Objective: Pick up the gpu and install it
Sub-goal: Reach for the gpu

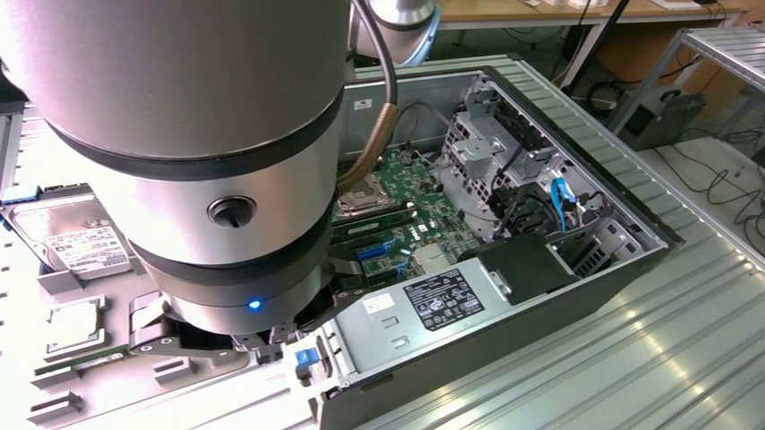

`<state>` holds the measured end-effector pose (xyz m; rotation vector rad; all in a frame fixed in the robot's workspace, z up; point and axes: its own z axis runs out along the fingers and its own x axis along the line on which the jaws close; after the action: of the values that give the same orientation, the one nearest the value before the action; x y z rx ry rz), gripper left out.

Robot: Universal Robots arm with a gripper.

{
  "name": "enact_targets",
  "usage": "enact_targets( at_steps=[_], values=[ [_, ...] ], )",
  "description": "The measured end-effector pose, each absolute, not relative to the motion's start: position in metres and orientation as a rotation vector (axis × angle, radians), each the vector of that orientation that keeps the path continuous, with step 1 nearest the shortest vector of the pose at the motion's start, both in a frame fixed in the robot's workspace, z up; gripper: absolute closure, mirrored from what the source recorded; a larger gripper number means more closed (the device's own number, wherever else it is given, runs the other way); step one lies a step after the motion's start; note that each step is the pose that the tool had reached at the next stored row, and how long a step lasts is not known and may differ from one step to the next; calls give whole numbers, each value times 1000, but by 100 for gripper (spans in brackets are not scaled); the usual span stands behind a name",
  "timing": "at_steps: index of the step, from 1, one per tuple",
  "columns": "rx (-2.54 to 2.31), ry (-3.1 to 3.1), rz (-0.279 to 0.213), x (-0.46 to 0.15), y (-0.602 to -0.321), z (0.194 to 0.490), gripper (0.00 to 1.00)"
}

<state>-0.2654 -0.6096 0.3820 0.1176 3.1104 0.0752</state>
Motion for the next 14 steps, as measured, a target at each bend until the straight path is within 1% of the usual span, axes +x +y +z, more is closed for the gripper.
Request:
enact_targets(
  at_steps=[14],
  values=[
    [118,3110,75,-265,-619,381,89]
  ],
)
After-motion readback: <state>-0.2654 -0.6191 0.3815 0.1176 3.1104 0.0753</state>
